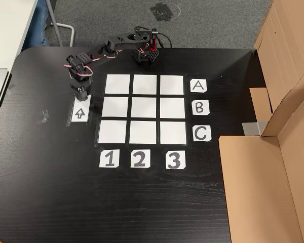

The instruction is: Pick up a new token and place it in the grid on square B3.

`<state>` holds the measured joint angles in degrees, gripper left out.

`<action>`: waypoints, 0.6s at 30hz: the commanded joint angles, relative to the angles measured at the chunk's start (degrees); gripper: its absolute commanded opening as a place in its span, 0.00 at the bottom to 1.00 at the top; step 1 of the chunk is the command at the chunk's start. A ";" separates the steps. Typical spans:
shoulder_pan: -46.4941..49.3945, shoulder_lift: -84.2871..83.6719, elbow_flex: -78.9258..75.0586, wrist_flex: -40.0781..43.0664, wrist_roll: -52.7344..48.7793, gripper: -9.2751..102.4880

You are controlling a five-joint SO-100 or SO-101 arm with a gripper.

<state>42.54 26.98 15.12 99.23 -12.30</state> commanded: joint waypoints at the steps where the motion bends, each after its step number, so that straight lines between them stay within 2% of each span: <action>1: 0.70 7.82 0.18 0.53 0.35 0.08; 11: -0.09 21.71 9.58 0.53 -0.09 0.08; 18: -4.31 29.18 18.54 0.53 -0.09 0.08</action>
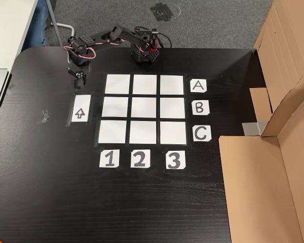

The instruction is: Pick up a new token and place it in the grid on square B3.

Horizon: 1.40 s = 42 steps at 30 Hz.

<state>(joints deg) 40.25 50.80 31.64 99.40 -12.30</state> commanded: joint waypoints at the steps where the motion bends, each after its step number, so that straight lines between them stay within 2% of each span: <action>1: -2.90 5.71 2.81 0.35 0.00 0.08; 12: -13.71 7.38 7.82 0.35 2.72 0.08; 25: -32.61 14.77 17.67 0.09 9.05 0.08; 42: -53.00 11.87 20.39 -1.93 16.00 0.08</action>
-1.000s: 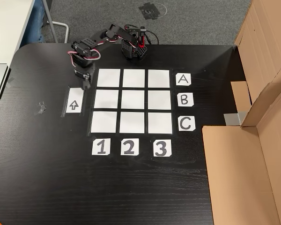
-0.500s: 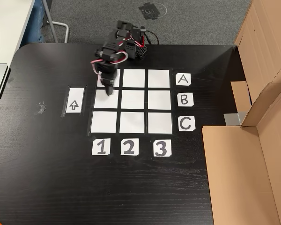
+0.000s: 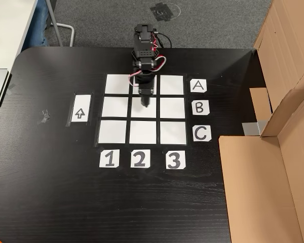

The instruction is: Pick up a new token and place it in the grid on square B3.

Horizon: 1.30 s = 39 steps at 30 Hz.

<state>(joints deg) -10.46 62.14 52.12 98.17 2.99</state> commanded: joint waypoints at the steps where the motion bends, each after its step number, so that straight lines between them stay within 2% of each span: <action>1: -3.16 0.18 -0.09 -0.88 0.88 0.08; 14: -12.13 -5.27 -0.09 -3.69 3.16 0.08; 36: -20.30 -17.75 -4.48 -6.94 5.63 0.08; 37: -20.39 -17.93 -4.57 -6.94 5.45 0.10; 39: -20.74 -18.81 -5.27 -5.63 5.19 0.28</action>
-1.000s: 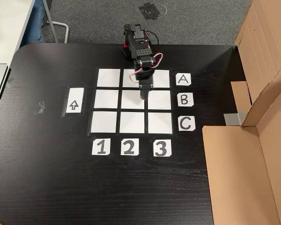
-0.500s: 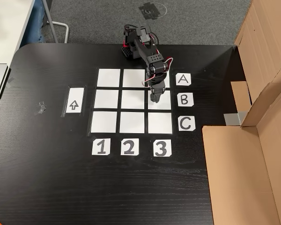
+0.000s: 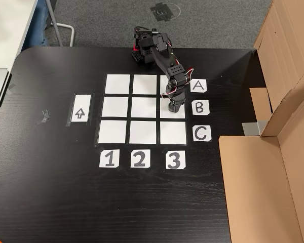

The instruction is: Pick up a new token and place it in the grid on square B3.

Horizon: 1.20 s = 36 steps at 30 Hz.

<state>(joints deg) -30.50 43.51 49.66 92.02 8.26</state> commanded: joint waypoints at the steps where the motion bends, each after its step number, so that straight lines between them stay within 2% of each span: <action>1: -0.79 -0.44 -2.81 0.70 -0.18 0.33; 14: -0.53 -0.26 -2.81 1.32 -0.09 0.43; 20: -0.26 4.22 -3.52 1.93 -0.09 0.44; 24: -0.26 4.31 -10.46 6.24 -0.18 0.46; 30: -0.26 9.05 -14.24 7.03 -0.35 0.48; 36: 4.92 14.15 -14.24 7.47 -1.76 0.48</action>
<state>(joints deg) -28.65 52.12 37.44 99.23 7.82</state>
